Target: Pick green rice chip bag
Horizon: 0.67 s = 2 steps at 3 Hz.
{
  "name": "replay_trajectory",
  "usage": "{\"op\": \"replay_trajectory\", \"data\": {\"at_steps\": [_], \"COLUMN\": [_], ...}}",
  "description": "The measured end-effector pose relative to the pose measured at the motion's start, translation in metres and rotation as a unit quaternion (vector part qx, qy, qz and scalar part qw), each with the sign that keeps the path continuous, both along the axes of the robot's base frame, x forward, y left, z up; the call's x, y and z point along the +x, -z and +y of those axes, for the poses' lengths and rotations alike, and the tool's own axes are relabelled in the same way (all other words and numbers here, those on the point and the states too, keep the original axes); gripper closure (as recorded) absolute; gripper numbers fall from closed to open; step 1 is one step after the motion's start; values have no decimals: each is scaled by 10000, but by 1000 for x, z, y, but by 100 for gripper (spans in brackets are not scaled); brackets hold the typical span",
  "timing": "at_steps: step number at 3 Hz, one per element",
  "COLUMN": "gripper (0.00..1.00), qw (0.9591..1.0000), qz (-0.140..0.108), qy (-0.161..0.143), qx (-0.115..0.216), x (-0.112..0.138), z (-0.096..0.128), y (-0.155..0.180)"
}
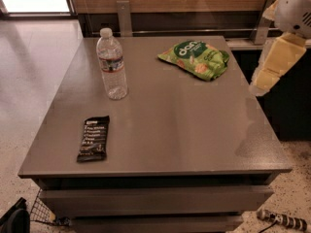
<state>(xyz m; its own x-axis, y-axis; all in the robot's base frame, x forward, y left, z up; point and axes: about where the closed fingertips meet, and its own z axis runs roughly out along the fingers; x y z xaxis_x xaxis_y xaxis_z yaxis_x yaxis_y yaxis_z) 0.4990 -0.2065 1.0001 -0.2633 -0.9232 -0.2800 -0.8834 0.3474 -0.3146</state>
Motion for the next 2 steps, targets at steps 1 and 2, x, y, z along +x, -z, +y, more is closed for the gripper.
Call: {"op": "replay_trajectory", "data": {"at_steps": [1,2], "gripper": [0,0], "qw": [9925,9778], "qz": [-320,-436], "qy": [331,658], "qx": [1132,1940], "x": [104,156], "z": [33,53], "y": [3,25]}}
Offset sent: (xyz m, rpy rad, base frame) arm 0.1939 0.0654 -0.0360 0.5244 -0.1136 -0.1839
